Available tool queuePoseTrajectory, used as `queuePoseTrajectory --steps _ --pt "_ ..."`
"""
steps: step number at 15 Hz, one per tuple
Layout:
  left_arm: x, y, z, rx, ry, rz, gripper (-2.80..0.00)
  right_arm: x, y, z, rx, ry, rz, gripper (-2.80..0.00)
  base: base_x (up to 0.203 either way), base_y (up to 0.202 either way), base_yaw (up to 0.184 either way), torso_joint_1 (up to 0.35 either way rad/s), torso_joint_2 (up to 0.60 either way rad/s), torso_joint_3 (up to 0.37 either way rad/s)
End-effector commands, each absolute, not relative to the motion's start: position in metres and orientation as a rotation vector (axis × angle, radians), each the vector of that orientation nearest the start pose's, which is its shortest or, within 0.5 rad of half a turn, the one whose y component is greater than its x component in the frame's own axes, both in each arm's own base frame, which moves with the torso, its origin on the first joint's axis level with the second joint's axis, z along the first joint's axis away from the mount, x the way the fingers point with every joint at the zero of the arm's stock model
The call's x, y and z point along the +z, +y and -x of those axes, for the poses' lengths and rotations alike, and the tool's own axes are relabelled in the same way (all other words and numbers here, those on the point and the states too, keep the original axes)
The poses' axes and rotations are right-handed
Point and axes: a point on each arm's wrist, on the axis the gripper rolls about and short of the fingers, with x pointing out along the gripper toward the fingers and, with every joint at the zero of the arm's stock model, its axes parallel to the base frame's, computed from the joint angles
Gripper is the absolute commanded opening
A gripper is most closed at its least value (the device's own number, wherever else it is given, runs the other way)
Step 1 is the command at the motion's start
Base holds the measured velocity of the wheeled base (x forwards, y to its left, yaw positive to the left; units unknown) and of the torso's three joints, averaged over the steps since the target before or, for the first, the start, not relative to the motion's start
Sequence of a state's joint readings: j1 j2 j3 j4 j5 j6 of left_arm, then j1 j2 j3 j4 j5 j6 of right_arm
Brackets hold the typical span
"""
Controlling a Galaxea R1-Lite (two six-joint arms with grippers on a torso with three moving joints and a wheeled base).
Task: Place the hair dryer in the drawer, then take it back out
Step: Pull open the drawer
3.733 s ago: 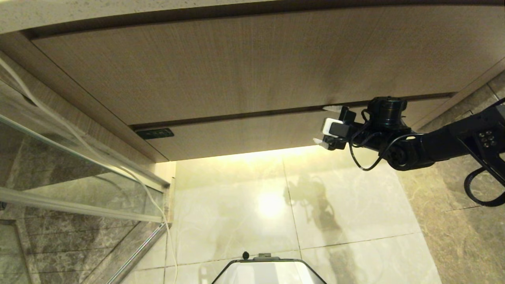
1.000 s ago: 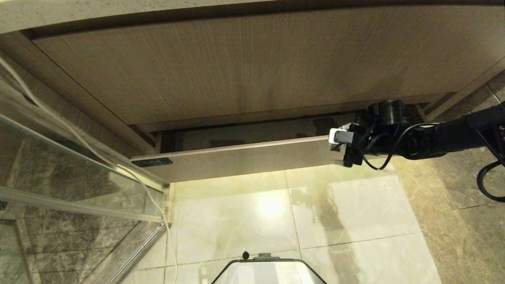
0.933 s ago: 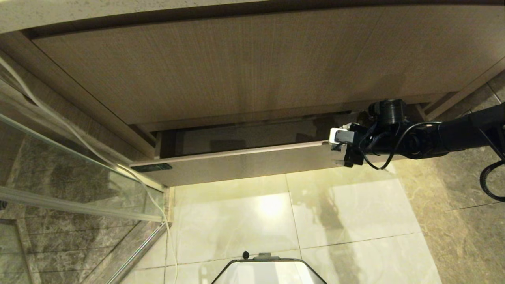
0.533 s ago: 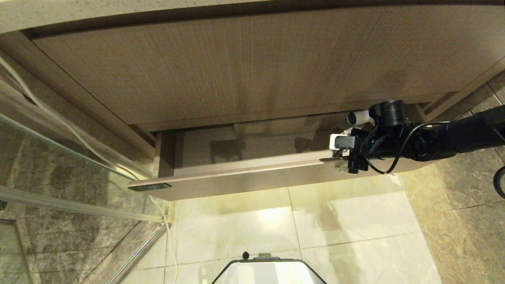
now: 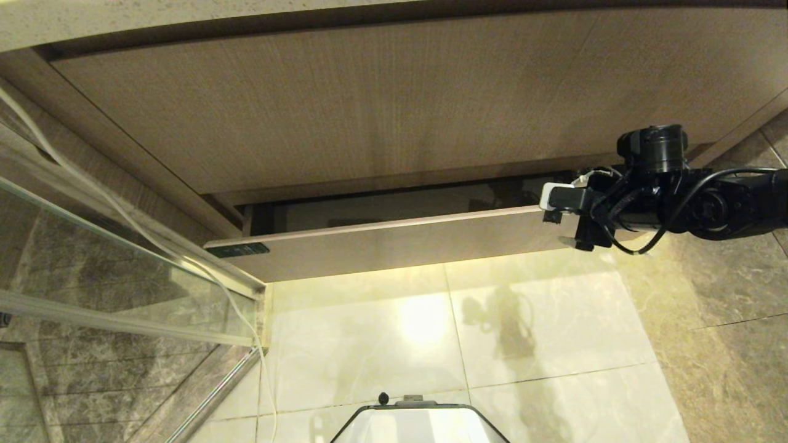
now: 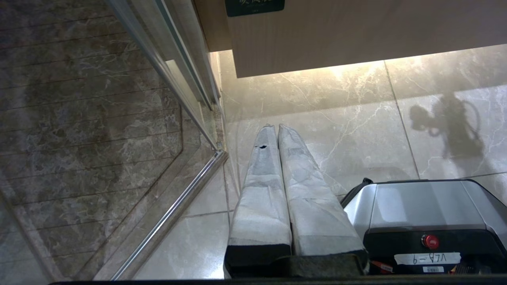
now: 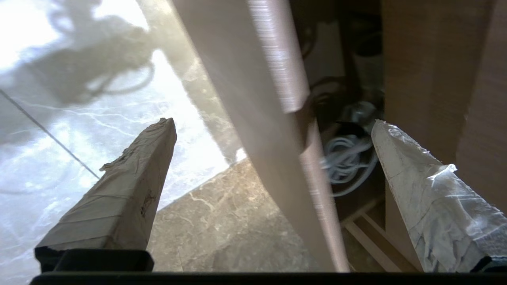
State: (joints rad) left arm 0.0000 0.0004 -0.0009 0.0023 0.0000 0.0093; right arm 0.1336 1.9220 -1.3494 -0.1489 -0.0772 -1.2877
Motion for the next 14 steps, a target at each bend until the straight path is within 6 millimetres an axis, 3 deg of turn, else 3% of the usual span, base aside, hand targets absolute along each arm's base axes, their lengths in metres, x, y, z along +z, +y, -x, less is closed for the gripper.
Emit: queuePoseTrajectory --steps 1,10,14 --pt "0.076 0.0 0.023 0.0 0.0 -0.009 -2.8 0.214 0.049 -0.376 0.311 0.315 1.318 0.0 0.0 0.0 0.0 0.0 0.0 0.0" --pt "0.076 0.0 0.023 0.0 0.0 -0.009 -2.8 0.197 0.052 -0.386 0.381 0.282 1.269 0.0 0.0 0.0 0.0 0.0 0.0 0.0" --pt "0.075 0.0 0.023 0.0 0.002 -0.009 -2.8 0.213 0.053 -0.377 0.356 0.23 1.265 0.0 0.0 0.0 0.0 0.0 0.0 0.0"
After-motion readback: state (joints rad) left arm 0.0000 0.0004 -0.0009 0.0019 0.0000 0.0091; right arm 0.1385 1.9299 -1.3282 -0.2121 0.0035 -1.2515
